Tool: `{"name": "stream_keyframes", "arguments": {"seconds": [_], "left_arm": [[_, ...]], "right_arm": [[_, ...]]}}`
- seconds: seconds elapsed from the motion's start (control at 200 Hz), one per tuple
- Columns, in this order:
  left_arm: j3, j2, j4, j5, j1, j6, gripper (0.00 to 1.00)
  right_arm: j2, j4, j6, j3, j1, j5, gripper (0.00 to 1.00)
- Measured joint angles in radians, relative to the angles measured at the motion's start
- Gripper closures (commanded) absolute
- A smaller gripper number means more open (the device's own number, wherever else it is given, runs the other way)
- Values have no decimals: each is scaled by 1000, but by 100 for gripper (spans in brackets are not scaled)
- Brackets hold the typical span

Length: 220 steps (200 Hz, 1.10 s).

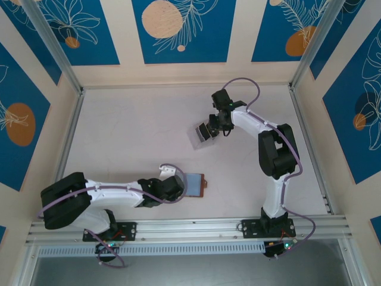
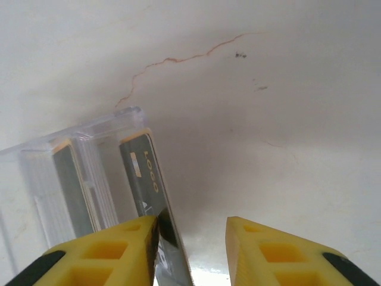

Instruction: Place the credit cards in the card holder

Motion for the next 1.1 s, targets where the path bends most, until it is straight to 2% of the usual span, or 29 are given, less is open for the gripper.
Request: {"name": "stream_keyframes", "arguments": {"seconds": [0.9, 1.1], "left_arm": [[0, 0, 0, 0, 0, 0, 48], [0, 0, 0, 2, 0, 0, 48]], "right_arm": [[-29, -43, -15, 0, 14, 90, 74], [-40, -47, -18, 0, 17, 97, 79]]}}
